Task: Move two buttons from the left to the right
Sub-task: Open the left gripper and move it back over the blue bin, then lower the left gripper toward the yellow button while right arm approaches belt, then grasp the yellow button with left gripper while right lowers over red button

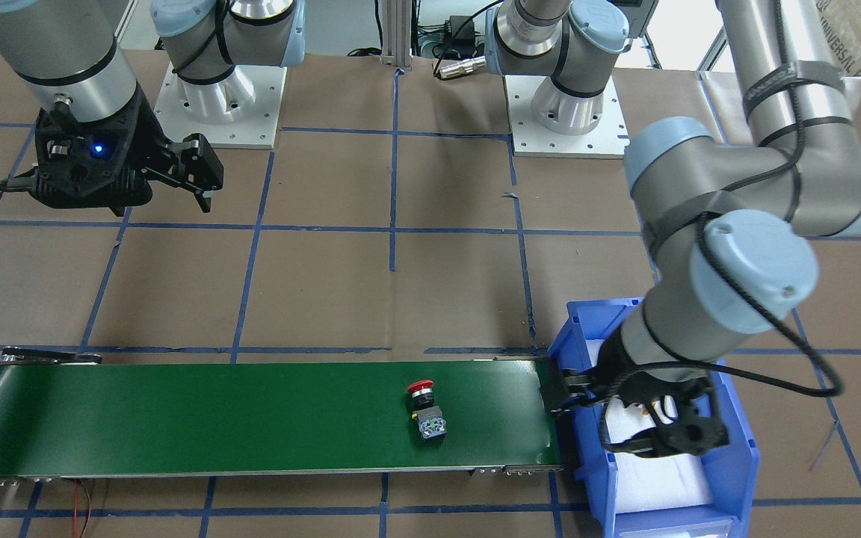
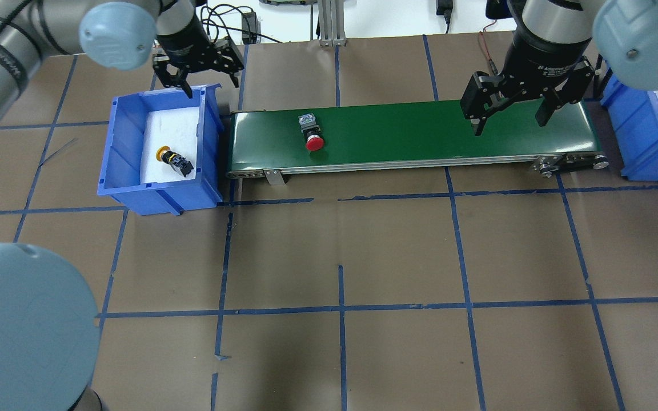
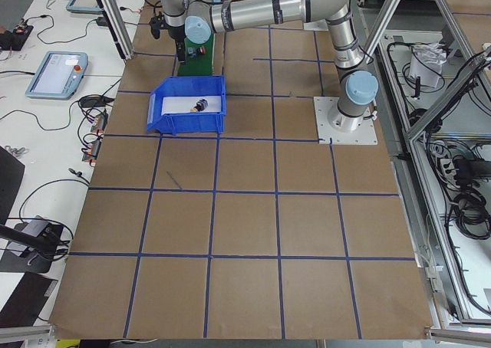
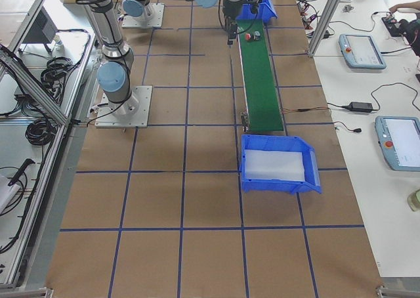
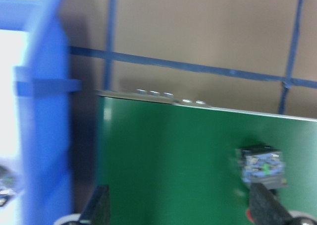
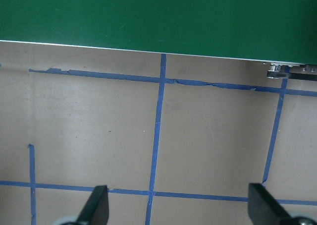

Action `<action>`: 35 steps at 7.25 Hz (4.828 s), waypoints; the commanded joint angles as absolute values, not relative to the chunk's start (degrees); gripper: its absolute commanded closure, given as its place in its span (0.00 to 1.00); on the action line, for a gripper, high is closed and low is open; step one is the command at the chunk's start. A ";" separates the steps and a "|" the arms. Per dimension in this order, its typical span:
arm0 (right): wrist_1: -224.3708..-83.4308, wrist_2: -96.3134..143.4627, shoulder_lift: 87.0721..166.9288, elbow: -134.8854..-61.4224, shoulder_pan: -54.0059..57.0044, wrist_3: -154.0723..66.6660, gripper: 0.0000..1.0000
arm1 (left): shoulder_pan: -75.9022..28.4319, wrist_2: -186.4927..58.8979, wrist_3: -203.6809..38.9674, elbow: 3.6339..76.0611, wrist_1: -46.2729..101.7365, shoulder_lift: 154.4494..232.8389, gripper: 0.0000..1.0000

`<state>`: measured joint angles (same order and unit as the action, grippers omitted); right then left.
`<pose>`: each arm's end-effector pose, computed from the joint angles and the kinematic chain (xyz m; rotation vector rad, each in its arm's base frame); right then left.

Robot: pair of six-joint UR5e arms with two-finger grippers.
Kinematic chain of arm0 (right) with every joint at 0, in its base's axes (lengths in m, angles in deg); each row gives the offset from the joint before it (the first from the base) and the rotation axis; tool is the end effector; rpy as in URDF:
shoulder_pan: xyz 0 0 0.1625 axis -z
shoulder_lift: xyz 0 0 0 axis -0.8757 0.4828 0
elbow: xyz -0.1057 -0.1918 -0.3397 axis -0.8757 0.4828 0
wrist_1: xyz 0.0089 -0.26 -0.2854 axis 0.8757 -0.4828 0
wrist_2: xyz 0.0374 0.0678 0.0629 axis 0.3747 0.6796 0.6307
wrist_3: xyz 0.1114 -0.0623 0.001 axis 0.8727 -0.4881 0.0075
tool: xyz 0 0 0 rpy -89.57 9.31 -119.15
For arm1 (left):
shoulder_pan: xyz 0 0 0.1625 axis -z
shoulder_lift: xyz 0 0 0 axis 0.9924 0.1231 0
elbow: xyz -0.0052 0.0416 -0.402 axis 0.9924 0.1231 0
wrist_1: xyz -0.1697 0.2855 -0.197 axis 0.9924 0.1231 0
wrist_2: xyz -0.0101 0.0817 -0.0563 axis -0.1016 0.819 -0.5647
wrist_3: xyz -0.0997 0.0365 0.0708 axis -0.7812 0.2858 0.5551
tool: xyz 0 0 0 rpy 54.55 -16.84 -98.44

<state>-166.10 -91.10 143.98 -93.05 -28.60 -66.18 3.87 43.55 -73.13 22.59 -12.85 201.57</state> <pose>0.1274 -0.4807 0.4285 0.1557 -3.1103 -0.0588 -0.1062 -0.6557 0.3286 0.2297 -3.0578 0.0798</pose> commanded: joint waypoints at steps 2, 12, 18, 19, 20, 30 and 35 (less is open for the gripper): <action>-166.10 -91.12 144.03 -93.05 -28.61 -66.18 0.00 | -4.70 44.39 -52.22 23.67 -12.17 199.63 0.00; -166.10 -91.12 144.03 -93.14 -28.61 -66.27 0.00 | -3.65 50.62 -8.10 29.47 -12.17 196.73 0.00; -166.10 -91.38 143.94 -93.14 -28.61 -66.27 0.00 | -3.65 50.11 9.24 33.69 -14.37 196.64 0.05; -166.10 -91.56 143.94 -93.14 -28.61 -66.36 0.00 | -3.74 50.02 11.54 34.13 -14.45 196.64 0.05; -166.10 -91.21 143.94 -93.14 -28.61 -66.18 0.00 | -3.74 50.11 12.43 35.52 -14.46 196.90 0.05; -181.91 -86.63 129.92 -88.87 -30.53 -60.55 0.00 | -4.00 47.04 26.59 45.47 -28.34 198.13 0.04; -182.18 -87.16 113.03 -74.60 -34.14 -60.65 0.00 | -4.44 45.54 26.59 45.21 -30.36 199.10 0.01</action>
<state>-181.94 -87.29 116.19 -76.22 -33.39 -60.84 -4.25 45.77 26.59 45.25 -30.07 198.94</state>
